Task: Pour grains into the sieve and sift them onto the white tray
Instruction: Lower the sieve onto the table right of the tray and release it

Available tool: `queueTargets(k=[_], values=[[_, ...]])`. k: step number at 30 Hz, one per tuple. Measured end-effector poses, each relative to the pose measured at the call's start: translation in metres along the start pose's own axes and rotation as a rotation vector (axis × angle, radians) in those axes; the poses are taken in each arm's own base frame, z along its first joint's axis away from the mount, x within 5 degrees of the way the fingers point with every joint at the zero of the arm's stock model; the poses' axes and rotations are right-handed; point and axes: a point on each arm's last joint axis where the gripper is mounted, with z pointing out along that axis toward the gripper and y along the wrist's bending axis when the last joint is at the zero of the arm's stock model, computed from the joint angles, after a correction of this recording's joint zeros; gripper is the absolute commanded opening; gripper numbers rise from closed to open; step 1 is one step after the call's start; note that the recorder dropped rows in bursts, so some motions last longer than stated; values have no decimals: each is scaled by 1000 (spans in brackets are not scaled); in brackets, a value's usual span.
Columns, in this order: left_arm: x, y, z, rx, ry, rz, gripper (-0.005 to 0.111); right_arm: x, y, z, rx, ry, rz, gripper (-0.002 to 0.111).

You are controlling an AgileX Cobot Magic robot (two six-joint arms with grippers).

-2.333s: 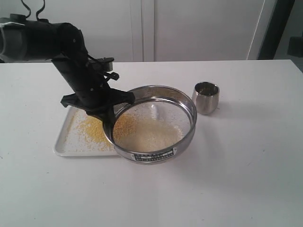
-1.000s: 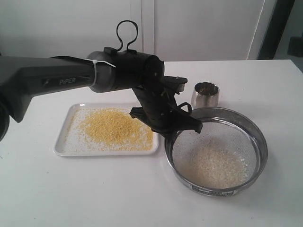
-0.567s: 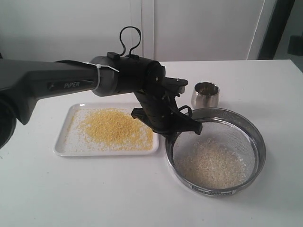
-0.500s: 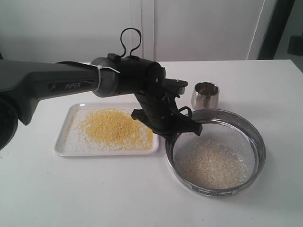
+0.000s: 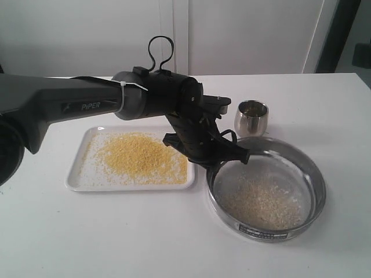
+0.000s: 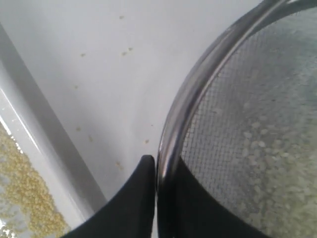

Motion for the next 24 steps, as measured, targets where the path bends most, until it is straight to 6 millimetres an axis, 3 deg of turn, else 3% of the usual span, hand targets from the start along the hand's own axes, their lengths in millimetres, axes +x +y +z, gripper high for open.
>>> queueTargets(k=[4,20,24], values=[[-1,0,0,4,-10,-3,42,0,0,0,0,0,0,0],[-2,-1,0,7,-17,-5,42,0,0,0,0,0,0,0],[-4,-2,-8,10,-28,-1,42,0,0,0,0,0,0,0]])
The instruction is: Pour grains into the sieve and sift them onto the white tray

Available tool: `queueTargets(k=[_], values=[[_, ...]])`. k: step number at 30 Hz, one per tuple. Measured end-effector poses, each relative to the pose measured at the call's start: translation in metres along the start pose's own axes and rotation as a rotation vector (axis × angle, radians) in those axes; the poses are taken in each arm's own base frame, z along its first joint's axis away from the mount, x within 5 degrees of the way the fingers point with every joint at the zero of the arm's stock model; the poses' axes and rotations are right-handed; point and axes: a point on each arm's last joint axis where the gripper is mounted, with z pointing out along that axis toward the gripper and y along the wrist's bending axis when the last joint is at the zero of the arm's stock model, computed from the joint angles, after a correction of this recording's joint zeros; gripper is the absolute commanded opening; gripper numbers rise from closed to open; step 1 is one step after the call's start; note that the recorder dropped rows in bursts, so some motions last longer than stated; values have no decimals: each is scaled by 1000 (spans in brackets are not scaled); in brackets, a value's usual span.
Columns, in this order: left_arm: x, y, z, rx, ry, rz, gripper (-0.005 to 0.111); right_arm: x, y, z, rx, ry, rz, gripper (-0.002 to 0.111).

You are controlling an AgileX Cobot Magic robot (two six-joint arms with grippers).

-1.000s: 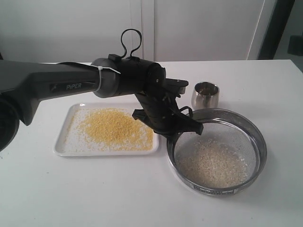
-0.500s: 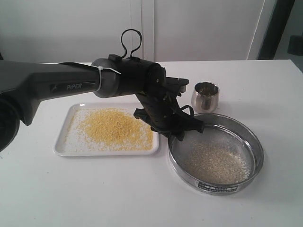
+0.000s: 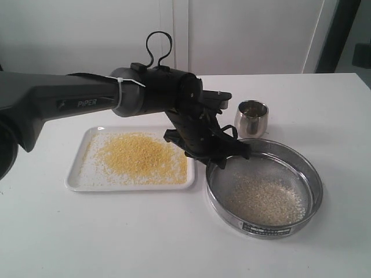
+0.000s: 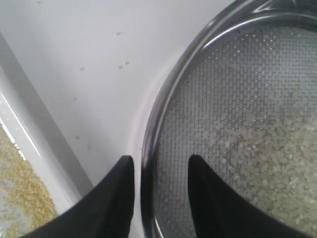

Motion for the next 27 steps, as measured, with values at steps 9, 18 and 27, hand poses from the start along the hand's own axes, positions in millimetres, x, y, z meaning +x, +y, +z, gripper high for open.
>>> queueTargets(k=[9,18,27], values=[[-7,-5,-34,-3,-35,26,42,0,0,0,0,0,0,0],[-8,5,-55,-67,-14,63,9,0,0,0,0,0,0,0],[-12,32,-72,-111,22,16,0,0,0,0,0,0,0,0]])
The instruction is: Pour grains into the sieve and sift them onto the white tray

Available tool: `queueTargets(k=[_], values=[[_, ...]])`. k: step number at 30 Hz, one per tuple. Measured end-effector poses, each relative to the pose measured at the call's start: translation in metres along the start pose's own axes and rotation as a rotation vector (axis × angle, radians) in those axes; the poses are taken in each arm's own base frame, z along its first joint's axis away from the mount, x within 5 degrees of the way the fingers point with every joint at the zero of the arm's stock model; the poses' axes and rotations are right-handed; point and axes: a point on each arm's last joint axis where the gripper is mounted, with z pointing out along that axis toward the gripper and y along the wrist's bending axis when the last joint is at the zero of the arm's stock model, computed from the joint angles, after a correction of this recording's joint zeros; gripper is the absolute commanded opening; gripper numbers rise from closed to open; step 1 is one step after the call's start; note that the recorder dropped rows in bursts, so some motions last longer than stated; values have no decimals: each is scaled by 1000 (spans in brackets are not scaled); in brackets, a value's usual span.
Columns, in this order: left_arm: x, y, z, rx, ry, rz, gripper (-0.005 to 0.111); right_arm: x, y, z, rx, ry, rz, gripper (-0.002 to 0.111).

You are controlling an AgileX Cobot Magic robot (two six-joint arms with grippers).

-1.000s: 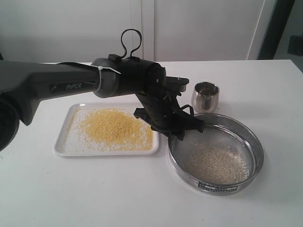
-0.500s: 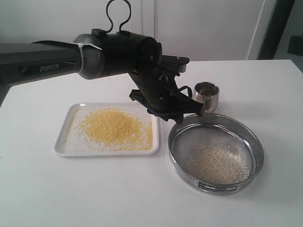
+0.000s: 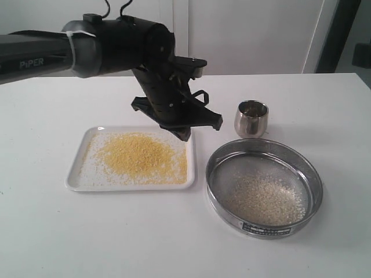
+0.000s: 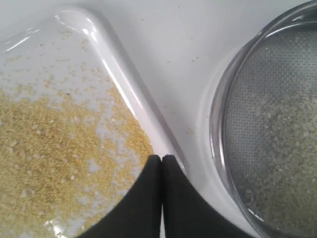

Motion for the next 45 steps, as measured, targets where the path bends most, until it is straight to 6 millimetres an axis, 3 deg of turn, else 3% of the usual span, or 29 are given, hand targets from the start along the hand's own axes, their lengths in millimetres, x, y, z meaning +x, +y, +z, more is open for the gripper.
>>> queueTargets(k=[13,20,32,37,45], values=[[1,71,-39,-111,87,-123,0,0,0,0,0,0,0,0],[20,98,-69,-180,157,-167,0,0,0,0,0,0,0,0],[49,95,-146,-219,114,-164,0,0,0,0,0,0,0,0],[52,93,-158,-214,87,-165,0,0,0,0,0,0,0,0],[52,93,-159,-214,87,-165,0,0,0,0,0,0,0,0]])
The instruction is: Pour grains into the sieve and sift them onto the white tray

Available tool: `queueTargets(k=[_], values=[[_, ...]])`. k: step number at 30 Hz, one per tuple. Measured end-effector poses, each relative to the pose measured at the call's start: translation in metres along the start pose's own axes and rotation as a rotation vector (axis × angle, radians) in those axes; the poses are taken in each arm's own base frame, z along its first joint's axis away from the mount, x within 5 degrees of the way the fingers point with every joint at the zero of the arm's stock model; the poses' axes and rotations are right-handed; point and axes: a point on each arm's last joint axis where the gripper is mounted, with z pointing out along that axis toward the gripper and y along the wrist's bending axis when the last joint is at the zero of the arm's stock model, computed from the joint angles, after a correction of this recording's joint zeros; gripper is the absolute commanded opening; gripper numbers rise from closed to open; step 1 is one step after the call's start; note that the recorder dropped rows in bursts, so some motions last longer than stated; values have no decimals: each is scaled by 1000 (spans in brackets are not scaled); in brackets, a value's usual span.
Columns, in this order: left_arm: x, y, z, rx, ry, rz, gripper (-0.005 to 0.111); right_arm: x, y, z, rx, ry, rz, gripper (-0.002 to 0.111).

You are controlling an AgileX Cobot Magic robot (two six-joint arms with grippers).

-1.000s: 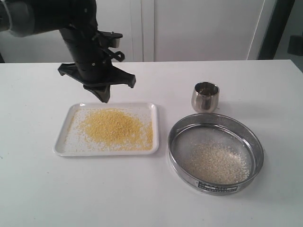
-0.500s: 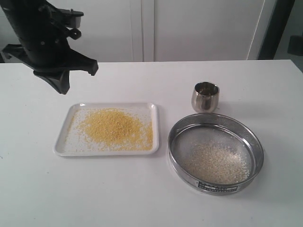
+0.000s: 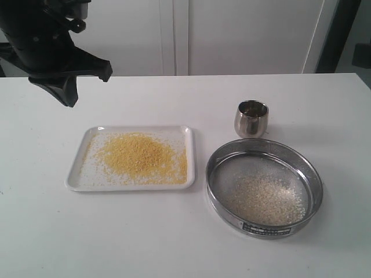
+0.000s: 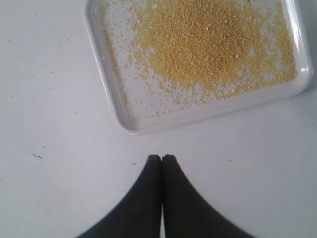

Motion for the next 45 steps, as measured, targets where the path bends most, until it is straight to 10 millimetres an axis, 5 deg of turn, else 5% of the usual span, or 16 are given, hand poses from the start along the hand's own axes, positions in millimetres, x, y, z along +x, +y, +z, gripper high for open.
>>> queueTargets(k=[12,39,45], values=[[2,4,-1,-42,-6,11,0,0,0,0,0,0,0,0],[65,63,-17,-122,-62,-125,0,0,0,0,0,0,0,0],[72,63,-17,-109,-153,-120,0,0,0,0,0,0,0,0]])
